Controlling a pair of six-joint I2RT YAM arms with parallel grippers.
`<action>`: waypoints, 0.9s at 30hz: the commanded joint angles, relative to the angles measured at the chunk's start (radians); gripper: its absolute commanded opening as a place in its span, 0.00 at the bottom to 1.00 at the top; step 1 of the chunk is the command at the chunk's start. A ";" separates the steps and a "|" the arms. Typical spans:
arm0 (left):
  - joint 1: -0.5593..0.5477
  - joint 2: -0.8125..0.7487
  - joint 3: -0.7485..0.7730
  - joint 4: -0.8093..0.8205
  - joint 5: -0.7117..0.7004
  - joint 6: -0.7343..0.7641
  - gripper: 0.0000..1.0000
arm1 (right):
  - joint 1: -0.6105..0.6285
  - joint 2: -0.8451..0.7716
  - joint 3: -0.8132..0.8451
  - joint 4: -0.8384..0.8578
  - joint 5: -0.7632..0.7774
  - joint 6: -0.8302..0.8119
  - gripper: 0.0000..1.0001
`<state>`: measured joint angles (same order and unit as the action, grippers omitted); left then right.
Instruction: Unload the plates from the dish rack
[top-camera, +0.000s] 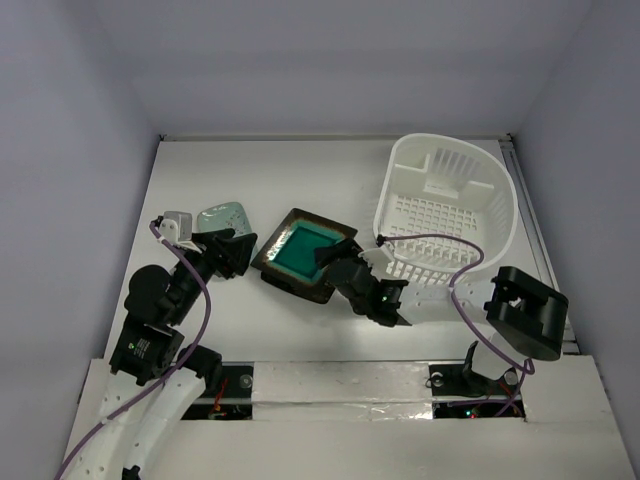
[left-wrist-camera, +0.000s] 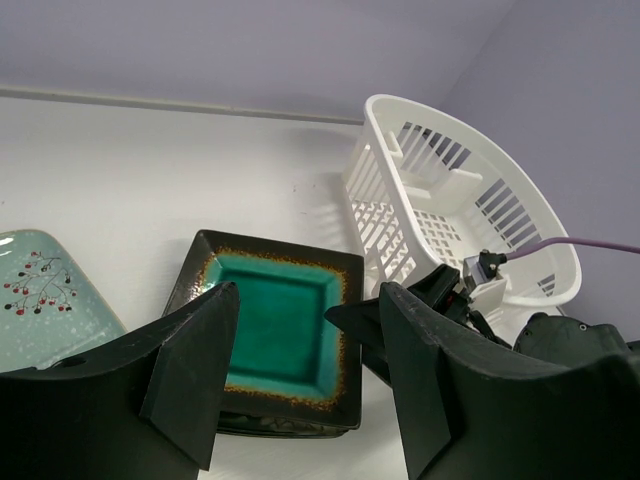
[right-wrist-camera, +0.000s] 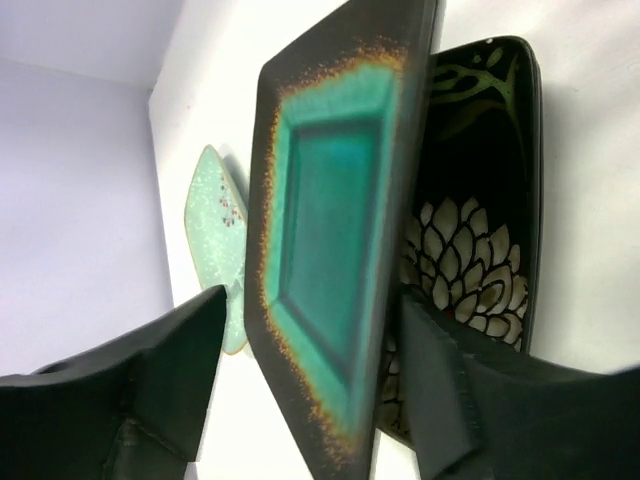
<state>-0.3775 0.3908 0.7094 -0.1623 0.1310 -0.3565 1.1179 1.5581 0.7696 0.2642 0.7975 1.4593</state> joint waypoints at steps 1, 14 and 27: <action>0.008 0.008 -0.002 0.044 0.016 -0.002 0.55 | -0.001 0.005 0.013 -0.021 0.003 0.053 0.73; 0.008 -0.007 -0.002 0.044 0.018 -0.002 0.55 | -0.001 0.068 0.241 -0.532 0.043 -0.117 0.91; 0.008 -0.009 -0.002 0.041 0.018 -0.002 0.67 | 0.052 -0.091 0.358 -0.756 0.149 -0.292 0.51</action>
<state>-0.3775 0.3893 0.7094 -0.1623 0.1364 -0.3569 1.1408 1.5528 1.0550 -0.4171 0.8486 1.2320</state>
